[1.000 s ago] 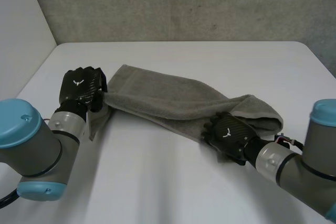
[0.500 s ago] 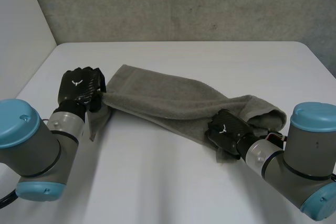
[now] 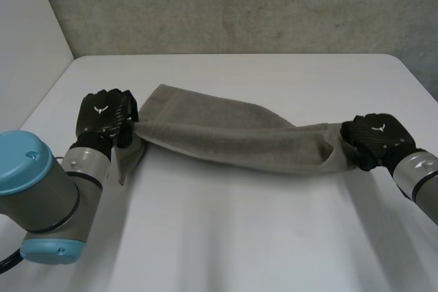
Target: Fold the towel.
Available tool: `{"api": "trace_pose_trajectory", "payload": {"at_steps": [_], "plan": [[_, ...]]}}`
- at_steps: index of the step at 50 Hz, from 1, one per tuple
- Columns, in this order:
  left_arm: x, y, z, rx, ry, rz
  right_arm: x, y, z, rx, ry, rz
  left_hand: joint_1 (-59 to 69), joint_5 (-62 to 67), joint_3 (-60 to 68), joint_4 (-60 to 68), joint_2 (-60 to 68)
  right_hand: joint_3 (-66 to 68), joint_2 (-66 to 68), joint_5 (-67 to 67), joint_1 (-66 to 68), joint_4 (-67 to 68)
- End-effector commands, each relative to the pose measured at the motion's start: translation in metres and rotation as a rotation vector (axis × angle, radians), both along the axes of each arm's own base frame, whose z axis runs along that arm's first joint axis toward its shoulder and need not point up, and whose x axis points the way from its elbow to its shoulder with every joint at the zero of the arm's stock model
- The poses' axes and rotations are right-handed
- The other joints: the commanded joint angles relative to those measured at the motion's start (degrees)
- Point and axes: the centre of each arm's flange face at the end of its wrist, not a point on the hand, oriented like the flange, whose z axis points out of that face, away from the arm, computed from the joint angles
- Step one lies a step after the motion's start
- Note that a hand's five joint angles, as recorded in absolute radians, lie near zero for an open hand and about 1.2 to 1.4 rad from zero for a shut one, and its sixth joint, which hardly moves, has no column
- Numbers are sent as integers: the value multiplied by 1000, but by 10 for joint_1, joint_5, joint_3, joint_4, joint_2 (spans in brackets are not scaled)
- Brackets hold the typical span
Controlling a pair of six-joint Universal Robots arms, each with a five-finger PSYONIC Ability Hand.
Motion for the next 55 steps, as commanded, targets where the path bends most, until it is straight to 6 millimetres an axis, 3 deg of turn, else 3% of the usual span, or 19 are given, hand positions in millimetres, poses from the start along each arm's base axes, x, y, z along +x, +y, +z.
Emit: {"api": "trace_pose_trajectory", "payload": {"at_steps": [1, 27, 46, 48, 49, 50, 52, 54, 55], "plan": [[-1, 2, -2, 5, -2, -3, 8, 17, -14, 15, 44, 119, 131, 107, 103, 102, 102, -190, -183, -192, -189, -198], [-1, 4, -4, 14, -5, -10, 20, 54, -38, -65, 223, 368, 131, 107, 103, 102, 102, -249, -242, -252, -248, -257], [-2, 5, -5, 17, -7, -11, 25, 76, -50, -72, 319, 441, 131, 107, 103, 102, 102, -57, -51, -60, -57, -65], [-2, 5, -5, 17, -7, -11, 25, 75, -48, -88, 317, 441, 131, 107, 103, 102, 102, 192, 198, 189, 192, 184], [-2, 5, -5, 16, -8, -11, 25, 75, -48, -88, 317, 441, 131, 107, 103, 102, 102, 194, 200, 191, 194, 185], [-2, 5, -5, 16, -8, -11, 25, 72, -45, -107, 311, 430, 131, 107, 103, 102, 102, 286, 293, 283, 287, 278], [-1, 5, -5, 16, -8, -10, 25, 69, -37, -143, 312, 417, 131, 107, 103, 102, 102, 287, 294, 284, 288, 279], [-1, 4, -5, 16, -9, -8, 23, 63, 0, -261, 275, 362, 131, 107, 103, 102, 102, 287, 294, 284, 288, 279], [-1, 4, -5, 16, -9, -8, 23, 63, 1, -262, 275, 362, 131, 107, 103, 102, 102, 287, 294, 284, 288, 279]]}}
